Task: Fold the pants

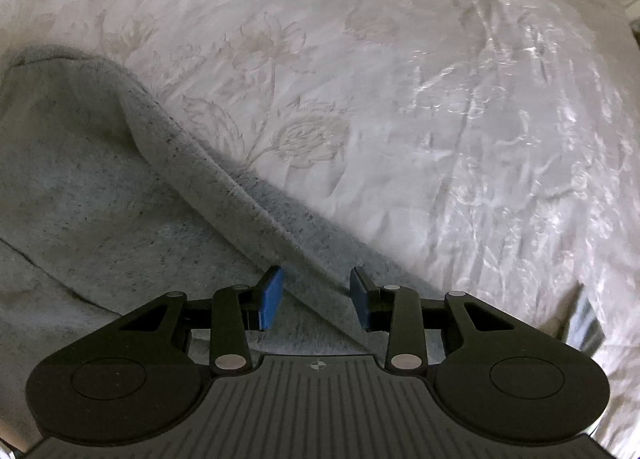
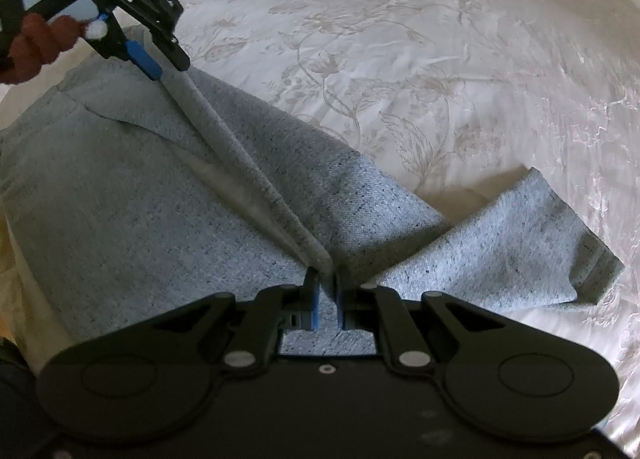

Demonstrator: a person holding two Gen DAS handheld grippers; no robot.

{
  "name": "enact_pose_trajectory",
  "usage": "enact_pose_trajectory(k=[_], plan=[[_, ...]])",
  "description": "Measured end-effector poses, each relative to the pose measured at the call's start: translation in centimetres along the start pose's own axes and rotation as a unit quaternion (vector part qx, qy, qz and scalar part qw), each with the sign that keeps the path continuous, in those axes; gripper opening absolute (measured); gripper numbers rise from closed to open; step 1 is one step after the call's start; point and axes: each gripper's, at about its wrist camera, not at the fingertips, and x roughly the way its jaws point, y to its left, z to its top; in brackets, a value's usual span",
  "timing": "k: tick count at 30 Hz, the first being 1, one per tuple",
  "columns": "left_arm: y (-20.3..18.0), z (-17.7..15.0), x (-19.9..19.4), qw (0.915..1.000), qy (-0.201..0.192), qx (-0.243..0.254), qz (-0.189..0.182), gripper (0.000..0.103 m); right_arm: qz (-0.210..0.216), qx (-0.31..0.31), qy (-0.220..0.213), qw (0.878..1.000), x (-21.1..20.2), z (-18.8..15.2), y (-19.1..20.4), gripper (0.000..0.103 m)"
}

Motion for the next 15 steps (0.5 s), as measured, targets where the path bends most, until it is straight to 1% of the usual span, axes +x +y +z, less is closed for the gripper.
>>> enact_pose_trajectory(k=[5,8,11,12,13,14,15], plan=[[-0.9,0.6,1.4,0.9998,0.013,0.003,0.013,0.036,0.003,-0.005,0.004,1.0,0.2,-0.1,-0.1,0.01],[-1.3,0.8,2.4,0.9993,0.024,0.009,0.029,0.036,0.004,-0.006,0.005,1.0,0.3,0.0,-0.1,0.01],[-1.2,0.9,3.8,0.9974,0.05,0.007,0.052,0.035,0.007,-0.005,0.007,1.0,0.5,0.0,-0.2,0.01],[-1.0,0.9,4.1,0.9968,0.056,0.003,0.057,0.023,0.007,-0.005,0.007,1.0,0.5,0.1,-0.2,0.01],[-0.7,0.7,4.1,0.9973,0.051,-0.005,0.053,0.014,0.006,-0.005,0.008,1.0,0.5,0.1,-0.2,0.01],[-0.5,0.6,3.7,0.9983,0.039,-0.01,0.043,0.007,0.006,-0.005,0.007,1.0,0.5,0.2,-0.2,0.01],[-0.2,0.4,2.9,0.9993,0.019,-0.014,0.028,0.006,0.005,-0.006,0.006,1.0,0.4,0.2,-0.2,0.01]])
